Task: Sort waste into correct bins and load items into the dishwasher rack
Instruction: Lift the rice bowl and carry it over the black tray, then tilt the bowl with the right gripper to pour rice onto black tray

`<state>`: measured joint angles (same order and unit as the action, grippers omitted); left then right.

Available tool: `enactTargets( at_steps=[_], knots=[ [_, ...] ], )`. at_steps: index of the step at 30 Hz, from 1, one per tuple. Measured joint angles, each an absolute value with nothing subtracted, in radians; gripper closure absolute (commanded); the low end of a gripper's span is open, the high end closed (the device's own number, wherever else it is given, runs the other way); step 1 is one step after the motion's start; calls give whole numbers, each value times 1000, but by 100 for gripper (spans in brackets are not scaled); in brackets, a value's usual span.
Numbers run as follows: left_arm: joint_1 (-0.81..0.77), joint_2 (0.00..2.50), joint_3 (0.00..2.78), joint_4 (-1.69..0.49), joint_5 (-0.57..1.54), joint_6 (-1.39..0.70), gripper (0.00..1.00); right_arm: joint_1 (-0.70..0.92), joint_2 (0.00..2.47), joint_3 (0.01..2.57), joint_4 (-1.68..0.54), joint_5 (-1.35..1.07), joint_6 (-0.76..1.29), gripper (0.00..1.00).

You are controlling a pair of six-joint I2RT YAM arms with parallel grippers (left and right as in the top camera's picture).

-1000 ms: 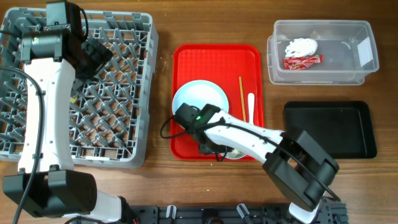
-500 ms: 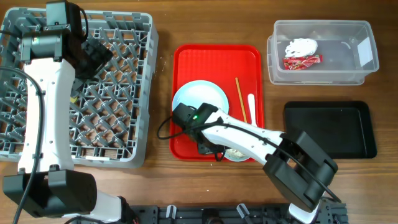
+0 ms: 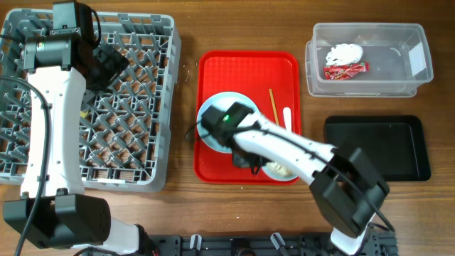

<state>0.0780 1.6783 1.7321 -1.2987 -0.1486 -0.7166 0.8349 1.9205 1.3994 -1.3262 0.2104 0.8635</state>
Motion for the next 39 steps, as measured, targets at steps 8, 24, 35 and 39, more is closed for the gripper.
enactTargets(
  at_steps=[8, 24, 35, 39],
  knots=[
    [78, 1678, 1732, -1299, -149, -717, 0, 459, 1907, 1491, -1489, 253, 866, 96],
    [78, 1678, 1732, -1299, -148, -717, 0, -147, 1804, 1474, -1319, 16, 485, 96],
    [78, 1678, 1732, -1299, -149, -717, 0, -608, 1804, 1436, -1428, -699, -85, 96],
    [78, 1678, 1732, -1299, -148, -717, 0, -714, 1804, 1325, -1370, -844, -171, 96]
  ],
)
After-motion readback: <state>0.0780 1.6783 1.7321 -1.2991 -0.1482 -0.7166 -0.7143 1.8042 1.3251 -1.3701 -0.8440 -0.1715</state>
